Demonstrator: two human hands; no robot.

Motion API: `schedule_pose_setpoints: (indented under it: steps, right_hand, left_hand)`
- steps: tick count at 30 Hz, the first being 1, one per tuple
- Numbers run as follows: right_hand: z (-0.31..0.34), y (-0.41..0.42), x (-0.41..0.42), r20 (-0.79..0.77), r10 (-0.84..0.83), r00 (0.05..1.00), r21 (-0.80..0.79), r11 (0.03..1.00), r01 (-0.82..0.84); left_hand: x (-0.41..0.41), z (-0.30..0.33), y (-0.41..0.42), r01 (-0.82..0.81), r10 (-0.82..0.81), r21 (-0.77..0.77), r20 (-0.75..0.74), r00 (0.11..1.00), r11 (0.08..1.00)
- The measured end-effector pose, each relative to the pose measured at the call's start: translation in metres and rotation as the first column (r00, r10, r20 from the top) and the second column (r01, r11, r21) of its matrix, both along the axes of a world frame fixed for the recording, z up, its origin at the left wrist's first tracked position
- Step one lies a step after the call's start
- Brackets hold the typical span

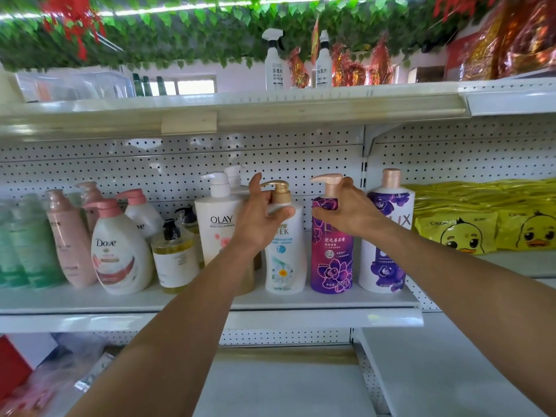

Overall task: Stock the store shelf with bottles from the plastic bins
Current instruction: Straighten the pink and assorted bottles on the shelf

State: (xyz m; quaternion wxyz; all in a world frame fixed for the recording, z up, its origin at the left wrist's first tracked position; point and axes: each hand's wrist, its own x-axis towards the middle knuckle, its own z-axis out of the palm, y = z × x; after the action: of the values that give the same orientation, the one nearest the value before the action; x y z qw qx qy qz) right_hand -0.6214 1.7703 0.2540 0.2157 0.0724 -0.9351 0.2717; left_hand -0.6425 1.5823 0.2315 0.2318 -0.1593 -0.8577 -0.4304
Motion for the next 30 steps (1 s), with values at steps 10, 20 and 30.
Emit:
schedule_pose_setpoints:
  steps: [10,20,30]
  right_hand:
    - [-0.014,-0.011,0.005,-0.249,-0.122,0.961,0.033,0.99,0.135]
    - [-0.017,-0.067,0.019,-0.38,0.172,0.909,0.256,0.964,-0.075]
    - [-0.023,-0.097,0.0,-0.128,-0.039,0.991,0.152,0.987,0.059]
  left_hand:
    - [0.021,0.01,-0.008,-0.006,0.002,-0.137,-0.029,1.0,0.991]
    - [0.035,-0.002,-0.096,-0.336,0.336,0.036,-0.211,0.918,0.941]
    - [0.008,-0.015,-0.102,-0.254,0.254,0.006,-0.021,0.967,0.967]
